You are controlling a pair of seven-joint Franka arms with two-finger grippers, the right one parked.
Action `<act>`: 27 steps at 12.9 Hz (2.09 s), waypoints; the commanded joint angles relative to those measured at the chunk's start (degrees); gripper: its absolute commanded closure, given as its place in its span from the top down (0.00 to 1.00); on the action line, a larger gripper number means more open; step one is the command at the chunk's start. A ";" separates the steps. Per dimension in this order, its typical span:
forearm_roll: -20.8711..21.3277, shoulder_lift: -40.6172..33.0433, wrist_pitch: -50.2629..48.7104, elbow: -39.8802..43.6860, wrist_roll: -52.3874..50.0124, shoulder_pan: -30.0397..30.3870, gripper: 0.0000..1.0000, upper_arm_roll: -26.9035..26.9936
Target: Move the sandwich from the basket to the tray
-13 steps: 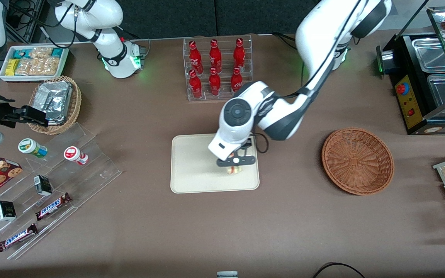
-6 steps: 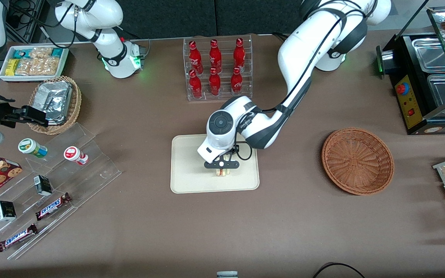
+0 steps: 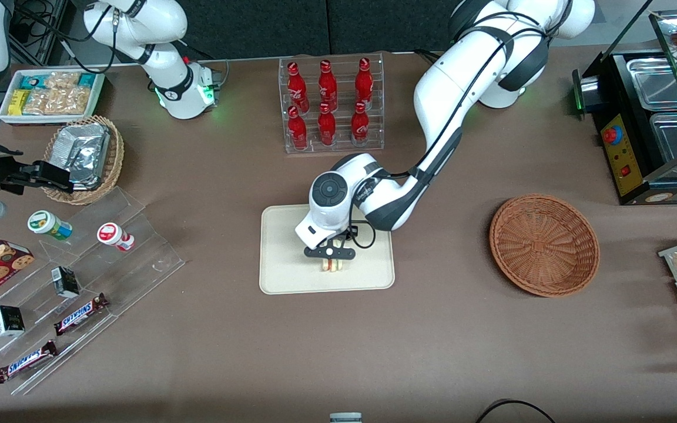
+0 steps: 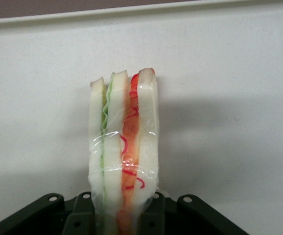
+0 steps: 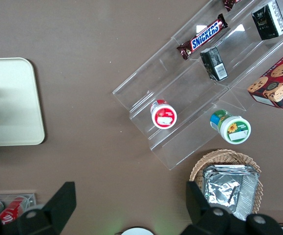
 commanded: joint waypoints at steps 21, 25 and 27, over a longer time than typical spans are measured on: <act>-8.73 -40.97 -3.91 -36.78 22.56 28.03 1.00 0.29; -13.12 -48.54 -5.38 -43.06 37.85 37.52 1.00 0.47; -14.19 -51.62 -9.94 -42.45 42.53 42.10 1.00 0.64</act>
